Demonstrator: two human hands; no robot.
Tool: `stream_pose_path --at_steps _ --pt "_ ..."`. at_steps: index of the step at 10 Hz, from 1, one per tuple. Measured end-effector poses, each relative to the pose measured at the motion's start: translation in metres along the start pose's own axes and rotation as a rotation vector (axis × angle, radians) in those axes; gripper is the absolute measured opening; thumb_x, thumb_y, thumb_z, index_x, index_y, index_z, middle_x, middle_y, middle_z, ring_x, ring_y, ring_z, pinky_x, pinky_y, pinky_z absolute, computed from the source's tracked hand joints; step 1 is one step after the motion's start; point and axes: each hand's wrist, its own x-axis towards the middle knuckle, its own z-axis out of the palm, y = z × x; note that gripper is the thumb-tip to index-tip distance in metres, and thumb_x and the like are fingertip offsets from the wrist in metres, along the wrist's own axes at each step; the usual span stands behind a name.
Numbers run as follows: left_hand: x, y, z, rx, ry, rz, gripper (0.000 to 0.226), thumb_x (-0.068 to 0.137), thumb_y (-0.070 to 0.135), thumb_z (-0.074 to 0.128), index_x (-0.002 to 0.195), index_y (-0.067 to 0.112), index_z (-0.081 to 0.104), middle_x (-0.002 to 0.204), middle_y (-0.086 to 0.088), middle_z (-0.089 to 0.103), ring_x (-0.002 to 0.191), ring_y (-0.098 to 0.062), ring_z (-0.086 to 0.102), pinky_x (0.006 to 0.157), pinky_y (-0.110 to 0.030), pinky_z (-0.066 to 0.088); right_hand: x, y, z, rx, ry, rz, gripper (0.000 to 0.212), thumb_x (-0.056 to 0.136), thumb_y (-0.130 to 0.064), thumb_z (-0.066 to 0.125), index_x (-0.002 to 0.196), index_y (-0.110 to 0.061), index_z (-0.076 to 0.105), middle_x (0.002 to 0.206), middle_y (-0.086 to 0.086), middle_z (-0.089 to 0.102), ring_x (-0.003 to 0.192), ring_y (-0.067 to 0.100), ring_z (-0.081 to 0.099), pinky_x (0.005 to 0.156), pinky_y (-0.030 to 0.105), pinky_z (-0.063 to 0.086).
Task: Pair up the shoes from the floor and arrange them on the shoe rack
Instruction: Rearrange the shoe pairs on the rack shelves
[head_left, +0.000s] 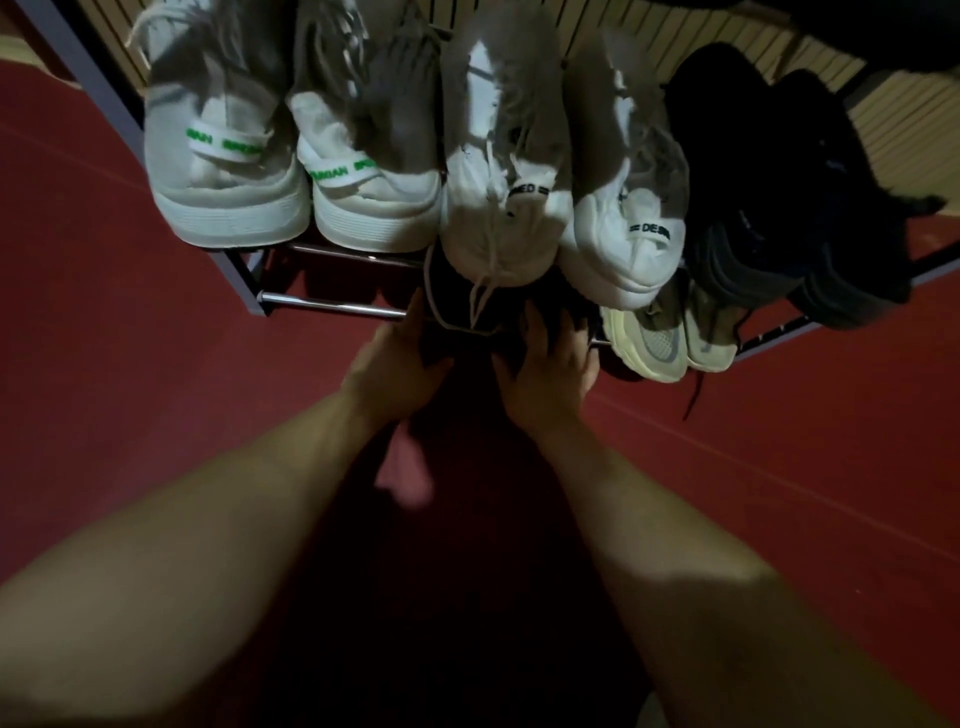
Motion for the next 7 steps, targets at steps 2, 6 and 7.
stream_pose_path --at_steps 2,6,7 --pt "0.020 0.010 0.020 -0.185 -0.009 0.050 0.080 0.085 0.036 0.061 0.150 0.014 0.020 0.147 -0.005 0.040 0.134 -0.017 0.038 0.107 -0.026 0.032 -0.021 0.016 0.002 0.280 0.155 0.091 0.072 0.090 -0.046 0.053 0.150 -0.022 0.022 0.156 0.015 0.015 0.144 0.029 0.014 0.113 0.040 0.022" --pt "0.027 0.052 0.028 -0.738 0.165 -0.211 0.053 0.091 -0.002 0.050 0.141 0.009 0.034 0.129 -0.013 0.054 0.109 -0.024 0.060 0.091 -0.034 0.052 0.022 0.015 -0.005 1.318 0.082 0.574 0.066 0.087 -0.003 0.054 0.142 -0.018 0.021 0.131 0.011 0.050 0.114 0.025 0.054 0.100 0.046 0.046" --pt "0.019 0.047 0.021 -0.831 0.158 -0.261 0.048 0.093 -0.003 0.047 0.139 0.006 0.037 0.131 -0.014 0.052 0.101 -0.021 0.056 0.085 -0.033 0.053 0.015 0.001 -0.009 1.426 0.103 0.580 0.067 0.085 0.005 0.054 0.141 -0.013 0.022 0.123 0.013 0.052 0.105 0.025 0.056 0.090 0.039 0.051"
